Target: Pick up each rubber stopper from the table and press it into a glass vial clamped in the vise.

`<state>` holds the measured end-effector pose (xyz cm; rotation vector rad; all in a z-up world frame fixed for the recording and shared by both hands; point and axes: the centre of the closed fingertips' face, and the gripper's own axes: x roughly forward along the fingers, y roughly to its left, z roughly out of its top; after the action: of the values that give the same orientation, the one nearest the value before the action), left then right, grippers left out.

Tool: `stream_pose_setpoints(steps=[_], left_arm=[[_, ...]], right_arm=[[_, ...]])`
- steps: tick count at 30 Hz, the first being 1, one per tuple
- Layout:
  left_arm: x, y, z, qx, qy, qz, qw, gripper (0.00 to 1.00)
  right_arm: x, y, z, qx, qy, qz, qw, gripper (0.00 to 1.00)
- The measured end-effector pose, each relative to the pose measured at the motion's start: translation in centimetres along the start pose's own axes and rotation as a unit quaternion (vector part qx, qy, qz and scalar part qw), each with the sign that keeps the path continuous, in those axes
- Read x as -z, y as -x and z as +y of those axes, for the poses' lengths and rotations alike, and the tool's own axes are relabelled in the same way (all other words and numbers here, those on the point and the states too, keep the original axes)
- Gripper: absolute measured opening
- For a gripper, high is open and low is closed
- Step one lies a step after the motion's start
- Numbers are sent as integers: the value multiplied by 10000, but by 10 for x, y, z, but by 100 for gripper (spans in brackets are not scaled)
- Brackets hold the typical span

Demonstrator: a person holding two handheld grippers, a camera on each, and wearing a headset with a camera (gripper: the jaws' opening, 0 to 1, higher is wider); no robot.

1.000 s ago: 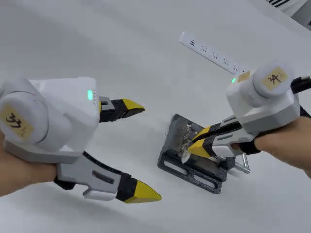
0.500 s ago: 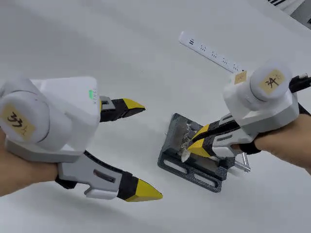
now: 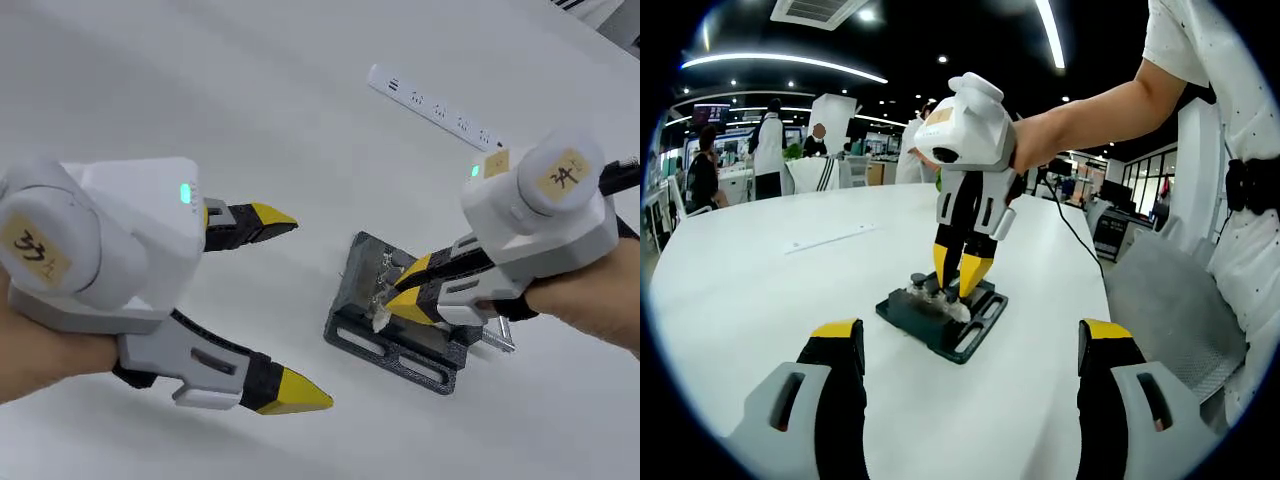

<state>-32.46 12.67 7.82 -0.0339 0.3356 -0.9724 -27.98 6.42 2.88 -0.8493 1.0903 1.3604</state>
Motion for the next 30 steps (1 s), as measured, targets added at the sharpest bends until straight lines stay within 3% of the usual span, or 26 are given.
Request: stream_pose_setpoints(steps=[9, 16, 30], left_arm=[[0, 0, 0, 9, -8, -2, 10000, 87], [1, 0, -1, 27, -18, 11, 10000, 87], [0, 0, -1, 55, -14, 11, 10000, 86]], right_arm=[[-1, 5, 0, 64, -36, -75, 9999, 11], [-3, 16, -2, 186, -3, -191, 9996, 5], [-3, 8, 0, 116, 84, -162, 9998, 1]])
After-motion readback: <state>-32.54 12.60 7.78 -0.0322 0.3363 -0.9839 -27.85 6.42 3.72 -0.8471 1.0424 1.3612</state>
